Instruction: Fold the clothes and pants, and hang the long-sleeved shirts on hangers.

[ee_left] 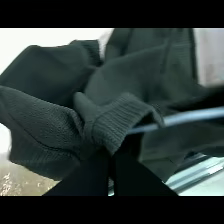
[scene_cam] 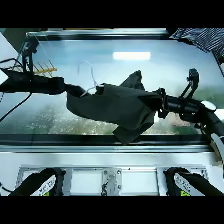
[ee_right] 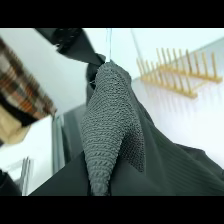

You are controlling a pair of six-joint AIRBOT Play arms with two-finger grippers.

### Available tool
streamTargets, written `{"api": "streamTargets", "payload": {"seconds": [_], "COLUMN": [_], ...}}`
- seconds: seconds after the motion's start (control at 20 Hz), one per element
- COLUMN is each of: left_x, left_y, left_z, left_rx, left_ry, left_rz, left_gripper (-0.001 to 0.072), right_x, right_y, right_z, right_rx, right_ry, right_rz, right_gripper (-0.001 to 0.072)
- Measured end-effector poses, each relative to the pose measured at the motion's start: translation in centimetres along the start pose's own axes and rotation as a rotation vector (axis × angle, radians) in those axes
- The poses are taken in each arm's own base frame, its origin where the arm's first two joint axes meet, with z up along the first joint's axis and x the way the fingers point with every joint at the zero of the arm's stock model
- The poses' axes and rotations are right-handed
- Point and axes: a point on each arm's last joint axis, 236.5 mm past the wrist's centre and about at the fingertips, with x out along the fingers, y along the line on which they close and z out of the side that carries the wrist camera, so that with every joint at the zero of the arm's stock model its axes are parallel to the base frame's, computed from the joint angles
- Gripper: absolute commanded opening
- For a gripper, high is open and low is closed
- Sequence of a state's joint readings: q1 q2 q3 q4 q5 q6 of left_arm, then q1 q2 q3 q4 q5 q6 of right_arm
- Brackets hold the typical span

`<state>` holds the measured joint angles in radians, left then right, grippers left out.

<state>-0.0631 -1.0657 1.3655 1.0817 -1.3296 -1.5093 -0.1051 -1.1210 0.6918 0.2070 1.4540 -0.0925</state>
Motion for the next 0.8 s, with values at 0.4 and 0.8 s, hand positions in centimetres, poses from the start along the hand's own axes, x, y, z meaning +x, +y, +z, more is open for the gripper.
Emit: {"api": "streamTargets", "payload": {"seconds": [0.4, 0.8], "left_x": [-4.2, -4.7], "left_y": [-7.1, -13.4], "left_z": [0.9, 3.0], "left_rx": [0.145, 0.254], "left_ry": [-0.096, -0.124], "left_rz": [-0.024, -0.098], "left_gripper": [0.0016, 0.0016], "right_x": [0.1, 3.0], "right_y": [-0.5, 2.4], "right_z": [0.0, 1.1], "right_rx": [0.051, 0.049], "right_ry": [-0.191, -0.302], "right_rz": [0.008, 0.103], "right_gripper": [0.0014, 0.0015]}}
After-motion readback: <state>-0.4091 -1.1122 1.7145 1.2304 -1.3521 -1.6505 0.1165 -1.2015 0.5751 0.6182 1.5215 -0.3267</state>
